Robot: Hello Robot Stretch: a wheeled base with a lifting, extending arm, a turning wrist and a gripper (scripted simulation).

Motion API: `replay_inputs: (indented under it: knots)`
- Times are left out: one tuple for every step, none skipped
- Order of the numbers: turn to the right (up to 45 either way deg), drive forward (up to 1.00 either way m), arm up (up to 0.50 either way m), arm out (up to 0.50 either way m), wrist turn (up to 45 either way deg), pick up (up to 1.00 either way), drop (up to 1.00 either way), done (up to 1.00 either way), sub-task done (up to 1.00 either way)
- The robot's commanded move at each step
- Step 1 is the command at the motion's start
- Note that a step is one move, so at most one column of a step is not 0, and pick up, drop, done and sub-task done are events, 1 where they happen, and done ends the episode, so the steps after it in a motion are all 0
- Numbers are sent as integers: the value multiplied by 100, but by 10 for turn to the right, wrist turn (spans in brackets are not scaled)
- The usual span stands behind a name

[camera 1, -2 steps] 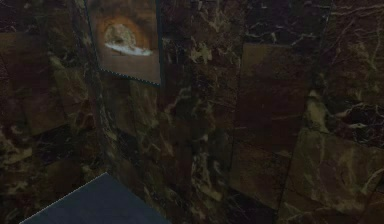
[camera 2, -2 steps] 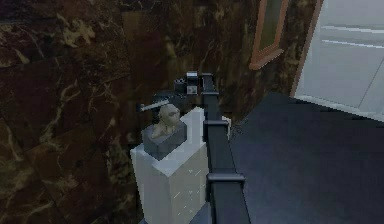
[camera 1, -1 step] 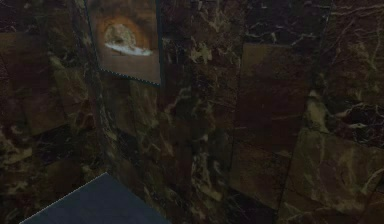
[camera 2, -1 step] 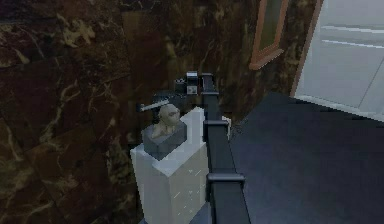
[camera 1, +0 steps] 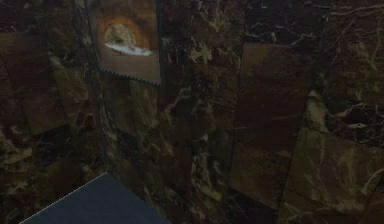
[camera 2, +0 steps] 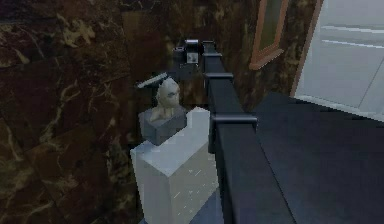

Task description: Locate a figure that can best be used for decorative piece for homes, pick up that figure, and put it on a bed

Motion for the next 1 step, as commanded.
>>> replay_inputs:
  knots:
    - [0,0,0,0,-450,0,0,0,0]
